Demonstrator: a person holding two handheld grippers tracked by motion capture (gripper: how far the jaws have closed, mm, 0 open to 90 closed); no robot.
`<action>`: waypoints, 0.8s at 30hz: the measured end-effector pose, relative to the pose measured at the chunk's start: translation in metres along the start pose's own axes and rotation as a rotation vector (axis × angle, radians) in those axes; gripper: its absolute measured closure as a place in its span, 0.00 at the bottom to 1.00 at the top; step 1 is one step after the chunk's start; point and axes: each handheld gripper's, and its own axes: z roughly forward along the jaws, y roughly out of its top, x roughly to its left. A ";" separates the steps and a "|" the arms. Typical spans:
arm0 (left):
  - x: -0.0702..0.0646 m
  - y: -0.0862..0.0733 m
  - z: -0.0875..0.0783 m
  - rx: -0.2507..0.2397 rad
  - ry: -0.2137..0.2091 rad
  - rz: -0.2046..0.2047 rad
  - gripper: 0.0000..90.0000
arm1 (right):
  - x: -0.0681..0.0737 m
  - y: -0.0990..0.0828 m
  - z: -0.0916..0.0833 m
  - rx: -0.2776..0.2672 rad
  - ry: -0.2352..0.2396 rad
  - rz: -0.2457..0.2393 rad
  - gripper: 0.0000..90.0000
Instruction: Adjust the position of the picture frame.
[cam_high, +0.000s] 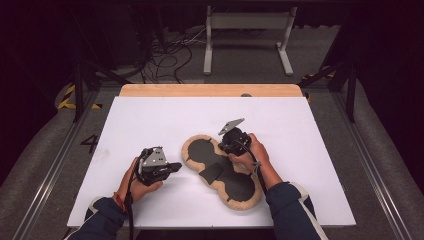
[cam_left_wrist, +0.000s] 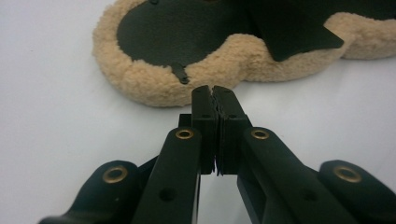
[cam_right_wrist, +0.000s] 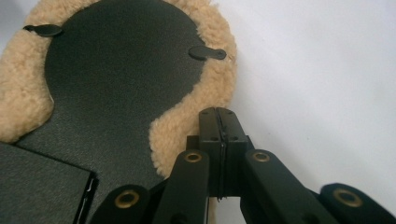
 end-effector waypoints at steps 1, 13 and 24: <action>0.002 0.001 0.001 -0.004 0.004 -0.007 0.97 | 0.001 -0.002 -0.004 -0.027 -0.008 0.009 1.00; 0.027 0.016 0.007 -0.053 0.073 -0.100 0.82 | 0.031 -0.069 -0.089 -0.205 -0.016 0.070 1.00; 0.051 0.029 0.026 -0.094 0.052 -0.184 0.71 | 0.064 -0.147 -0.138 -0.245 0.050 0.105 1.00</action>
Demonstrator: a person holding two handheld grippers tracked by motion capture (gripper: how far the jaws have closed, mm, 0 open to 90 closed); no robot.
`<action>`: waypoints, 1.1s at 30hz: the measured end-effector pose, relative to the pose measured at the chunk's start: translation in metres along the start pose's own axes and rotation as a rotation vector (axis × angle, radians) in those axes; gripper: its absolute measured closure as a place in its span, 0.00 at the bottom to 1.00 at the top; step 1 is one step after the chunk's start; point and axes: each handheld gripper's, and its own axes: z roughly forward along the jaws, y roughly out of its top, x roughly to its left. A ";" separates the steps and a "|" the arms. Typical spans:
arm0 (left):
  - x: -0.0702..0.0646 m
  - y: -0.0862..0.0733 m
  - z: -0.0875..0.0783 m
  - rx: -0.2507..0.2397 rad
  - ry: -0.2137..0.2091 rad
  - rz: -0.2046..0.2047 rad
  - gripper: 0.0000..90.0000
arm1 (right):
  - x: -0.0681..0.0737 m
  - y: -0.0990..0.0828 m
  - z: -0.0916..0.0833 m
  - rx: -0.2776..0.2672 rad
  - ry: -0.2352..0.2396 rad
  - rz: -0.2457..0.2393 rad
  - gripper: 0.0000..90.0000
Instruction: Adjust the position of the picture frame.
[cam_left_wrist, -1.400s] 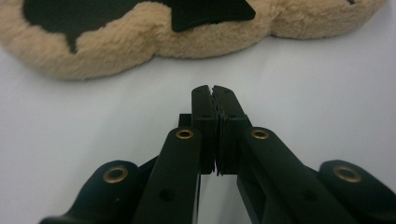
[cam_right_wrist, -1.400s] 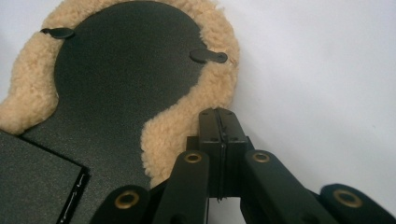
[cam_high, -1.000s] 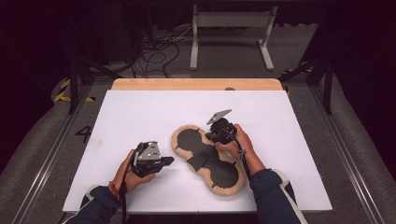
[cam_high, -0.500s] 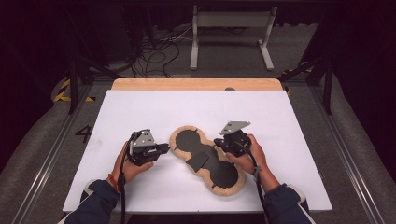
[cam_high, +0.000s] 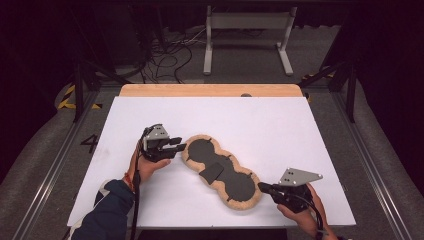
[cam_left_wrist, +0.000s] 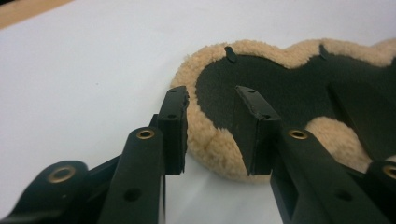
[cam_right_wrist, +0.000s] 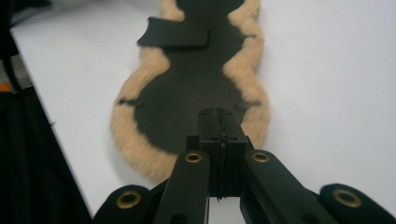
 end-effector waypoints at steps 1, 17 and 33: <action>0.001 0.001 0.002 -0.003 -0.005 -0.013 0.71 | 0.002 -0.004 0.000 0.013 0.003 -0.009 1.00; 0.001 0.002 0.034 0.068 0.026 0.028 0.54 | 0.025 -0.030 0.016 0.123 0.116 -0.065 1.00; 0.015 0.002 0.039 0.070 -0.083 -0.047 0.62 | 0.029 -0.033 0.027 0.111 0.069 -0.057 1.00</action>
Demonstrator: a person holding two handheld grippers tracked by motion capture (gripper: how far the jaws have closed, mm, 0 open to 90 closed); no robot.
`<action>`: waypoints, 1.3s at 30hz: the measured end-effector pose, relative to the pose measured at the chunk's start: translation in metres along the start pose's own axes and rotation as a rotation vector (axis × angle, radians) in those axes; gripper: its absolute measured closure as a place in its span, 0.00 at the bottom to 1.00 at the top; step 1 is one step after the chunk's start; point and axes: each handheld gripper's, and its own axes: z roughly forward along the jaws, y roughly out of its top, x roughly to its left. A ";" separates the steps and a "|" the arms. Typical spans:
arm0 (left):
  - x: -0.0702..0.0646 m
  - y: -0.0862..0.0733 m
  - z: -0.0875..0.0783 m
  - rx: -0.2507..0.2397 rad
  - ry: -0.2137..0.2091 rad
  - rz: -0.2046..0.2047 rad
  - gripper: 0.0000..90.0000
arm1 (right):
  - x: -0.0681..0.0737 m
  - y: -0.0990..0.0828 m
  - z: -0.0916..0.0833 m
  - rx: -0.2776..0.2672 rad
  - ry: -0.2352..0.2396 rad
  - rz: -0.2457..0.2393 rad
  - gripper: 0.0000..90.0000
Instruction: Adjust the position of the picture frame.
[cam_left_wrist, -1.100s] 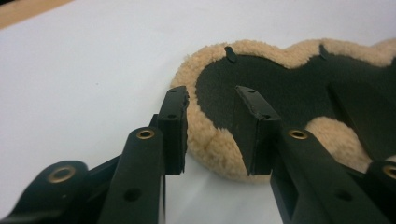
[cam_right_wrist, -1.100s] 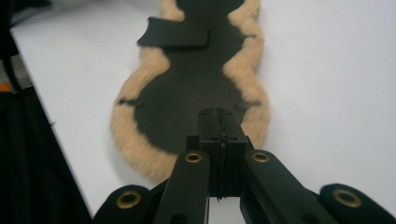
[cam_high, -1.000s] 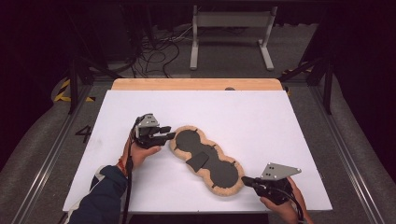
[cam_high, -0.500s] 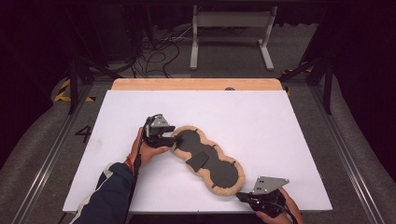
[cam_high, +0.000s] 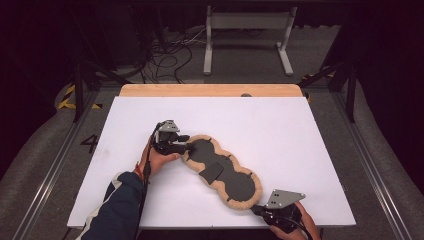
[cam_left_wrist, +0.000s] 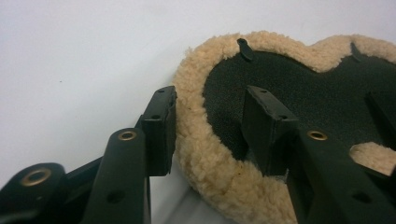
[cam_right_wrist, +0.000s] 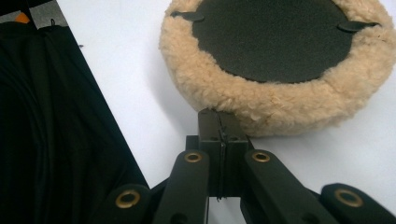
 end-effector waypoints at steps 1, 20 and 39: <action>0.000 0.000 0.000 -0.001 -0.001 0.003 0.62 | 0.000 0.000 0.000 -0.001 -0.003 0.002 1.00; 0.001 -0.007 -0.012 0.015 -0.008 0.002 0.72 | -0.009 -0.003 -0.004 -0.002 -0.083 0.065 1.00; -0.008 -0.015 -0.023 0.042 0.009 0.010 0.81 | -0.029 -0.007 -0.009 -0.011 -0.146 0.154 1.00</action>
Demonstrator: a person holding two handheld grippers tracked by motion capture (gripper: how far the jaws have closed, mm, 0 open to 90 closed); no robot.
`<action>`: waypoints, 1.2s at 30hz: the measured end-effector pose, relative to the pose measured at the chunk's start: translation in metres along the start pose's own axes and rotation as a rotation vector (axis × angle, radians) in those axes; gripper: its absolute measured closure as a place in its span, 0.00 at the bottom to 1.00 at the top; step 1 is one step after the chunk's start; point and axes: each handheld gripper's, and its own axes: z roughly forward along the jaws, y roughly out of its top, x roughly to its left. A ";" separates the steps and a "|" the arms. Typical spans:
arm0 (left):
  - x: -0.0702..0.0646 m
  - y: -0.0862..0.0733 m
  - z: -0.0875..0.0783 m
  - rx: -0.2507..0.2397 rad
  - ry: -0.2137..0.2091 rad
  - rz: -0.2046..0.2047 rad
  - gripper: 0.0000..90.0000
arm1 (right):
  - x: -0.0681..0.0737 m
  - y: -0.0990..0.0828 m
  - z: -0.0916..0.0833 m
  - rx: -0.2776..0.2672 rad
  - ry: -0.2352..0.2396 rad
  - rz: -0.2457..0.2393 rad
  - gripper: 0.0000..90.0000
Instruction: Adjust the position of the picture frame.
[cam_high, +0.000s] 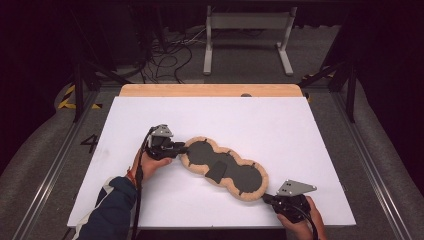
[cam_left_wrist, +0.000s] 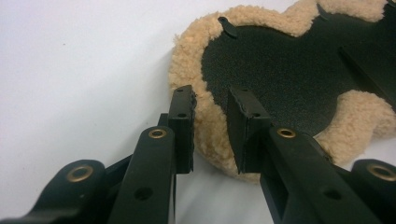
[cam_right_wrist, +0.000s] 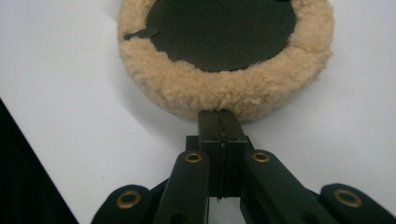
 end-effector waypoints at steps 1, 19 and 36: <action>-0.001 -0.001 -0.001 -0.001 0.000 -0.006 0.81 | -0.001 0.000 0.000 0.000 -0.003 0.003 1.00; -0.009 -0.016 -0.017 -0.007 0.001 -0.020 0.81 | -0.023 0.007 0.008 -0.023 -0.049 0.054 1.00; -0.017 -0.026 -0.027 -0.009 -0.009 -0.016 0.81 | -0.034 0.015 0.016 -0.030 -0.091 0.067 1.00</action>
